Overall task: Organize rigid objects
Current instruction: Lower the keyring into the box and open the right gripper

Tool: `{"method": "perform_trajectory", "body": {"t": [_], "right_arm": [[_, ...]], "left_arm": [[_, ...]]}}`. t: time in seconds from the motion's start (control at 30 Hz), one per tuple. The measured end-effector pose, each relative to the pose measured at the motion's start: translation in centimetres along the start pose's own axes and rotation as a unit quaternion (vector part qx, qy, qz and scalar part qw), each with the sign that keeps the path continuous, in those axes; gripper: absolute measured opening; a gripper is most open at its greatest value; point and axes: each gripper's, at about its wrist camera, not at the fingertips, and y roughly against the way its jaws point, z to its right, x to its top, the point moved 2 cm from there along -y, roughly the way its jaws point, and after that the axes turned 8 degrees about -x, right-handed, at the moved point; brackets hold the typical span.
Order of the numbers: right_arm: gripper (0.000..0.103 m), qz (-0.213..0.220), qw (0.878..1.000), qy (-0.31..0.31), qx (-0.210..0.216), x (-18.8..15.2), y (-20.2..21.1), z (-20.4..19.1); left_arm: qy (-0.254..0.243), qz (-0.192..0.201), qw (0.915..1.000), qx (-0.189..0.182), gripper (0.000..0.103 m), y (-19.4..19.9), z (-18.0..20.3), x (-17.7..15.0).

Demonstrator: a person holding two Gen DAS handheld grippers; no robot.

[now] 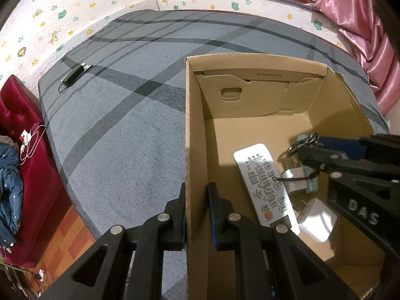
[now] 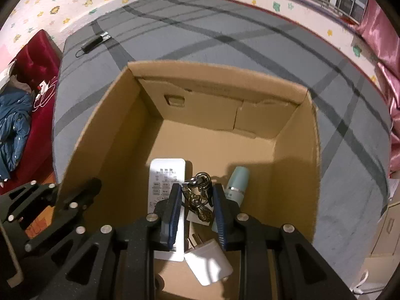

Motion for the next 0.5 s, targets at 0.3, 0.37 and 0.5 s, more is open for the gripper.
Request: {"method": "perform_trajectory", "body": {"t": [0.3, 0.37, 0.5], "right_arm": [[0.027, -0.015, 1.0, 0.001, -0.004, -0.4, -1.5, 0.2], [0.028, -0.017, 1.0, 0.001, -0.003, -0.4, -1.5, 0.2], [0.049, -0.01, 1.0, 0.001, -0.002, -0.1, -1.3, 0.2]], "left_arm": [[0.0, 0.0, 1.0, 0.0, 0.015, 0.0, 0.0, 0.0], [-0.001, 0.0, 1.0, 0.001, 0.015, 0.0, 0.0, 0.0], [-0.001, -0.001, 1.0, 0.001, 0.015, 0.1, 0.0, 0.1]]}}
